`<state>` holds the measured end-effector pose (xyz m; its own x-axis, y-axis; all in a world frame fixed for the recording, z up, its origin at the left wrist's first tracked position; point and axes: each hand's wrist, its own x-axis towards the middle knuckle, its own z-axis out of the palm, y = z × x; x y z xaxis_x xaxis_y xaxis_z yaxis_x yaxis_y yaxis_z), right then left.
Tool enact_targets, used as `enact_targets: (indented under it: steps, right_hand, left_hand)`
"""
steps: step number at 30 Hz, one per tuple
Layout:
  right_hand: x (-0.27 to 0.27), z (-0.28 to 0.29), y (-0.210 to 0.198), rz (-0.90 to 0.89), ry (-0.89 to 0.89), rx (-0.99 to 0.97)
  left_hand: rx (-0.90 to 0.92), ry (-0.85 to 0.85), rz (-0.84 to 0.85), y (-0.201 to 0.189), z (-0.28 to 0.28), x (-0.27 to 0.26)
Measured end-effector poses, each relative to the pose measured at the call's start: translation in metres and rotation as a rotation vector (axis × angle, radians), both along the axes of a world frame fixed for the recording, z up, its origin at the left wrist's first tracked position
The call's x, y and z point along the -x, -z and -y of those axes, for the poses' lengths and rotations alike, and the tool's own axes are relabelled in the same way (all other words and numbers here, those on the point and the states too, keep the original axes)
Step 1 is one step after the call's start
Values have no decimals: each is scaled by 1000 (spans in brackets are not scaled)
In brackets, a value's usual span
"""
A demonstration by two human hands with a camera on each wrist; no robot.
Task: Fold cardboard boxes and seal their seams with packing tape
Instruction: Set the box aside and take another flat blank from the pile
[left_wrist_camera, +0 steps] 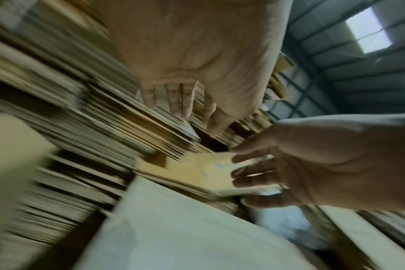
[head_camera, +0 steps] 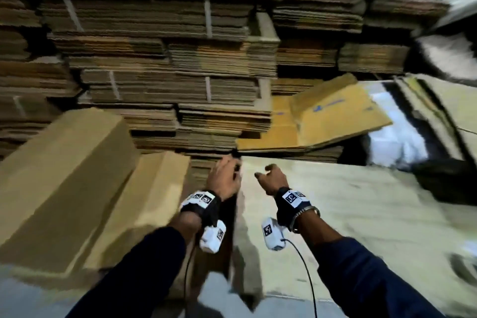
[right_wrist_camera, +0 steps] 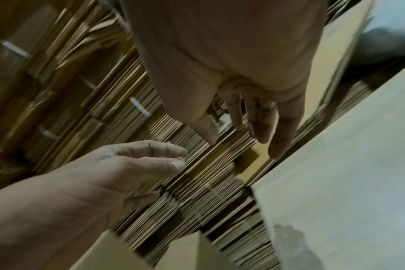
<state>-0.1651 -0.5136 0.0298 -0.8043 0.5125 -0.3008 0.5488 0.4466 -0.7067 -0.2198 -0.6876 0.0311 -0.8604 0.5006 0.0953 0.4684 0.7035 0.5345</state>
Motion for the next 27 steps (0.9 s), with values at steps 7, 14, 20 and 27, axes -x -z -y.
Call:
enact_targets:
  steps: [7,14,20,27]
  right_hand:
    - [-127,-240,14,20,234,-40]
    - [-251,-406,11,13,482,6]
    - [-305,-494,22,14,622,89]
    - [-325,-591,45,94,661,91]
  left_hand:
    - [39,267,132,28,-260,-104]
    - [55,448,231,28,-431,-188]
    - [-27,508,258,37,-526,-220]
    - [-92,488,453,66,-644,-229]
